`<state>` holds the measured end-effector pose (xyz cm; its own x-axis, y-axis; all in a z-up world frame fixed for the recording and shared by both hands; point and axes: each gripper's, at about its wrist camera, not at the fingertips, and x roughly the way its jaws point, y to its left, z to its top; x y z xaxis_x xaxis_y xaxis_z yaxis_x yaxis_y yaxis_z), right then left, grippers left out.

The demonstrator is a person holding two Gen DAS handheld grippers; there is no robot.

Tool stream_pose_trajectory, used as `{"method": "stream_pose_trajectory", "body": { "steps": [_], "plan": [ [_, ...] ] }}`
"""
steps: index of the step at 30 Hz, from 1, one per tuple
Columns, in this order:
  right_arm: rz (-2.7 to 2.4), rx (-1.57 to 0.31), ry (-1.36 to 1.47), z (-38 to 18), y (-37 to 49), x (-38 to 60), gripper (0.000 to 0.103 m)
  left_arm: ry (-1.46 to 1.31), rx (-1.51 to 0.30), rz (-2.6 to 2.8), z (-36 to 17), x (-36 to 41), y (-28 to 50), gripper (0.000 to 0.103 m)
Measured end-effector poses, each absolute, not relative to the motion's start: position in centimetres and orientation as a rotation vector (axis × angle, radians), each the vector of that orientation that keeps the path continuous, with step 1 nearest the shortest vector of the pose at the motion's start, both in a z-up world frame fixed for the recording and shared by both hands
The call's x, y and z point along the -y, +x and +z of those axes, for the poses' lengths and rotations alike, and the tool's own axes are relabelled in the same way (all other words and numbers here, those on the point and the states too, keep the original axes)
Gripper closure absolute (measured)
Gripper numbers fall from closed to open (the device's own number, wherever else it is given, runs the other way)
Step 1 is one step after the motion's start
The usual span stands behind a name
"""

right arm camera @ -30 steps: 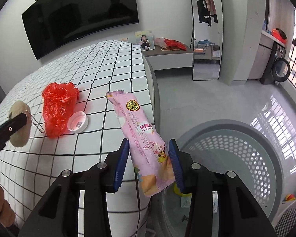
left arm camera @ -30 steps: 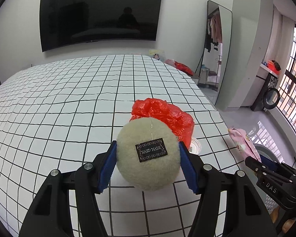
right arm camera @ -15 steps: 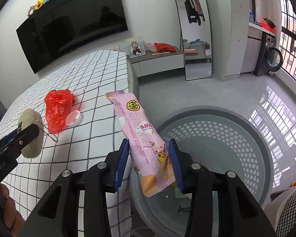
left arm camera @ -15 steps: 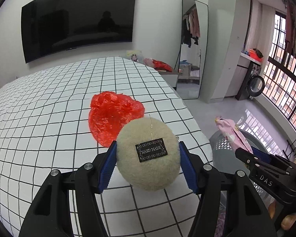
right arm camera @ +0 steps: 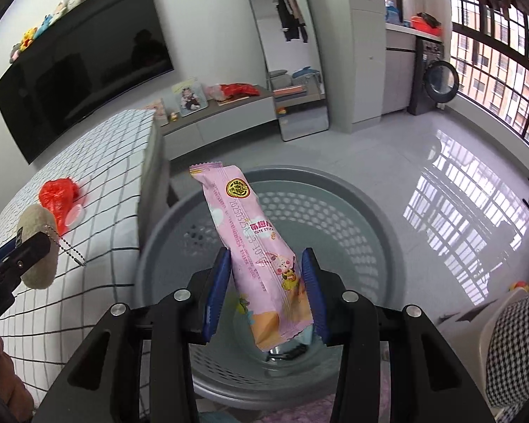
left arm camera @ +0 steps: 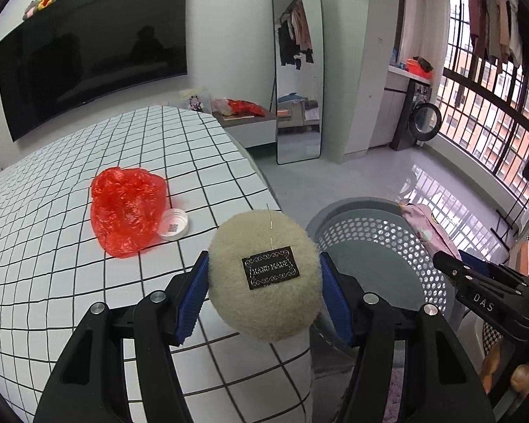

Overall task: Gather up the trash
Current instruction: 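Carry the felt ball and pink wrapper over the grey basket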

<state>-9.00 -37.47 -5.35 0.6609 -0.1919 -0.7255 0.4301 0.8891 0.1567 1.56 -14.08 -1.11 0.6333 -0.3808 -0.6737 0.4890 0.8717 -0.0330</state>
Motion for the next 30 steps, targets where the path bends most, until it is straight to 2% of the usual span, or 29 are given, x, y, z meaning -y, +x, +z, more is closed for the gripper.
{"method": "stream_pose_trajectory", "body": {
  "steps": [16, 30],
  "plan": [
    [-0.413, -0.775, 0.375, -7.0, -11.7, 41.6, 0.063, 0.256, -0.796, -0.612, -3.0, 21.9, 0.9, 0.044],
    [-0.42, -0.806, 0.413, -8.2, -11.7, 43.6, 0.062, 0.292, -0.823, -0.628, -4.0, 24.6, 1.5, 0.044]
  ]
}}
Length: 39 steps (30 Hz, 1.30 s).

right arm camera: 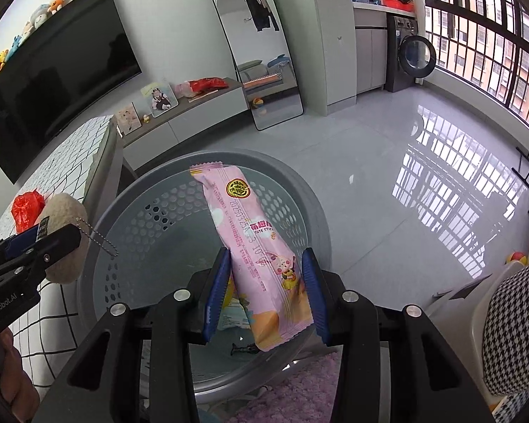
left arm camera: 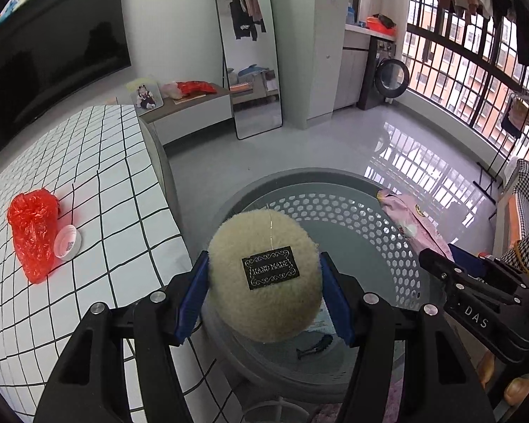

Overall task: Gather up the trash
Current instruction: 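Carry the felt ball and pink wrapper over the grey basket, then open both grippers to drop the ball and wrapper into the basket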

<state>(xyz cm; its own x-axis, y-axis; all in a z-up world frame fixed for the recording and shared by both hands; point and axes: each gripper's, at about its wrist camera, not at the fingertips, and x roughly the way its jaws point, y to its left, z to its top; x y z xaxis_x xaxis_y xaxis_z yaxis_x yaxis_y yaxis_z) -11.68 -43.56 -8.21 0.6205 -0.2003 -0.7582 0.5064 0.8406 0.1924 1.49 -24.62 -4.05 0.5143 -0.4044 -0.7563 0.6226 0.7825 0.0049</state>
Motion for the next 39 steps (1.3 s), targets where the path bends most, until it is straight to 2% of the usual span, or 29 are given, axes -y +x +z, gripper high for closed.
{"method": "stream_pose_trajectory", "body": {
  "steps": [29, 32, 34, 39],
  "plan": [
    [-0.396, -0.844, 0.396, -8.3, -9.5, 43.4, 0.062, 0.295, -0.876, -0.637, -5.1, 25.5, 2.4, 0.04],
    [-0.396, -0.839, 0.393, -8.2, -9.5, 43.3, 0.058, 0.289, -0.866, -0.628, -4.9, 25.2, 2.4, 0.033],
    [-0.399, -0.823, 0.394, -8.0, -9.8, 43.2, 0.043, 0.286, -0.862, -0.624, -4.7, 25.1, 2.3, 0.032],
    [-0.401, -0.812, 0.401, -7.9, -10.0, 43.3, 0.042, 0.286, -0.863, -0.619, -4.6, 25.0, 2.1, 0.03]
  ]
}}
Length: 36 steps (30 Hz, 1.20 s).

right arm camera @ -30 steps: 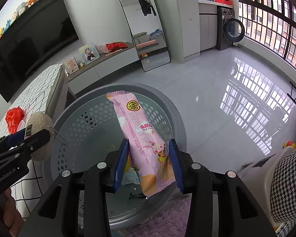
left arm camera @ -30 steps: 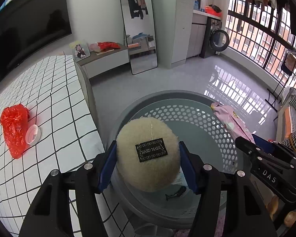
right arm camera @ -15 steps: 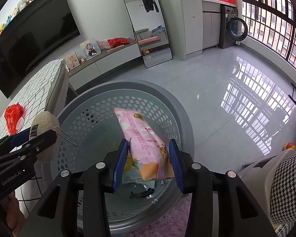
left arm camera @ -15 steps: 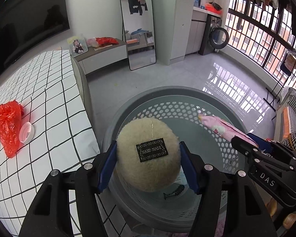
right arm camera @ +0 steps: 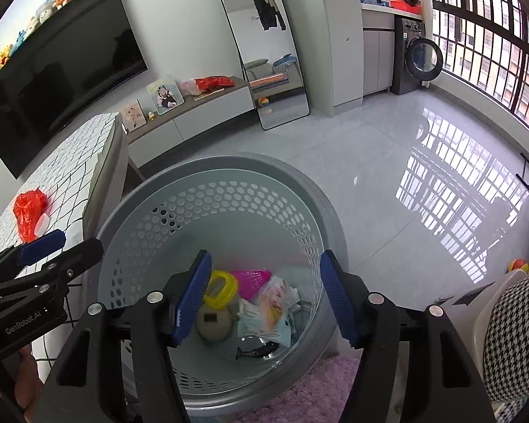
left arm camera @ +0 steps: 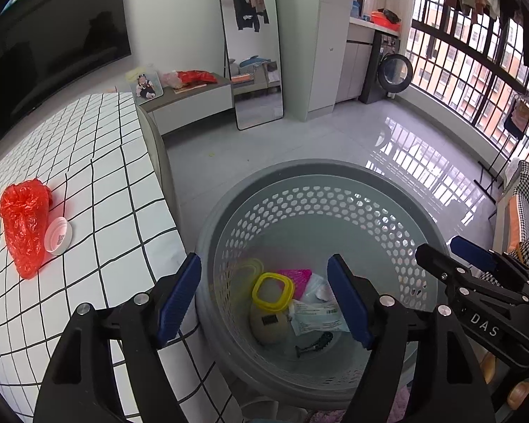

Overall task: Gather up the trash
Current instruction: 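Open both grippers to drop the ball and wrapper into the basket, then move both tools back toward the red bag and bottle cap on the bed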

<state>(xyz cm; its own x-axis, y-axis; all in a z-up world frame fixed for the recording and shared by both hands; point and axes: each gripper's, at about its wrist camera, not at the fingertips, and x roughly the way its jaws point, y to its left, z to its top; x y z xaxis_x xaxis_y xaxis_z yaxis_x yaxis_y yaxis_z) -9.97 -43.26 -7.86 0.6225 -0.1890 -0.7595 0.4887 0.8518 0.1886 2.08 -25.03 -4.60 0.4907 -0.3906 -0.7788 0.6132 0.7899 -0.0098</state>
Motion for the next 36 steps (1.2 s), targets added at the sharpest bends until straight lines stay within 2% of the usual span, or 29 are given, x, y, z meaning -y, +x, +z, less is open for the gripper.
{"method": "stream_pose_trajectory", "body": {
  "steps": [36],
  "plan": [
    [-0.387, -0.778, 0.378, -6.2, -10.5, 41.0, 0.041, 0.242, -0.806, -0.618, -2.9, 22.3, 1.4, 0.03]
  ]
}}
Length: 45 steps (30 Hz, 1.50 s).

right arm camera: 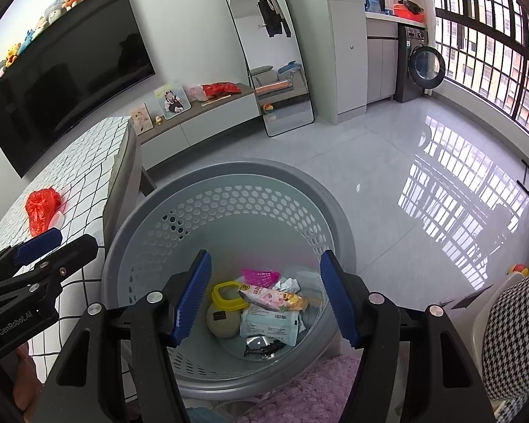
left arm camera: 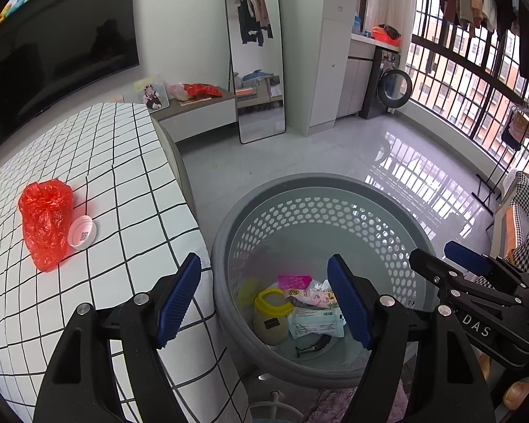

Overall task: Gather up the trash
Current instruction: 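Move both tools back toward the red bag and bottle cap on the bed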

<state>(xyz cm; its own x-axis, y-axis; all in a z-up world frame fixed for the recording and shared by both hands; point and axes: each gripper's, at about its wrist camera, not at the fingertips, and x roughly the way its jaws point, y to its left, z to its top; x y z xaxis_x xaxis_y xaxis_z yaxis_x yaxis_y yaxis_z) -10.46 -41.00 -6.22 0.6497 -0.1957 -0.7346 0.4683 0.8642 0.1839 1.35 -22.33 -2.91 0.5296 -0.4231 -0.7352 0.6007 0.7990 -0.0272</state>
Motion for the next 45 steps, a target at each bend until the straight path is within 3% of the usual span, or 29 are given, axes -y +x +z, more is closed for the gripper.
{"method": "stream_pose_trajectory", "body": {
  "steps": [28, 45],
  "plan": [
    [-0.253, -0.76, 0.313, -4.5, -9.0, 34.6, 0.039, 0.162, -0.735, -0.491, -0.4, 13.6, 0.2, 0.025],
    [-0.081, -0.805, 0.243, -4.9, -1.1, 29.6, 0.039, 0.103, -0.744, -0.264, 0.2, 6.3, 7.6, 0.024]
  ]
}}
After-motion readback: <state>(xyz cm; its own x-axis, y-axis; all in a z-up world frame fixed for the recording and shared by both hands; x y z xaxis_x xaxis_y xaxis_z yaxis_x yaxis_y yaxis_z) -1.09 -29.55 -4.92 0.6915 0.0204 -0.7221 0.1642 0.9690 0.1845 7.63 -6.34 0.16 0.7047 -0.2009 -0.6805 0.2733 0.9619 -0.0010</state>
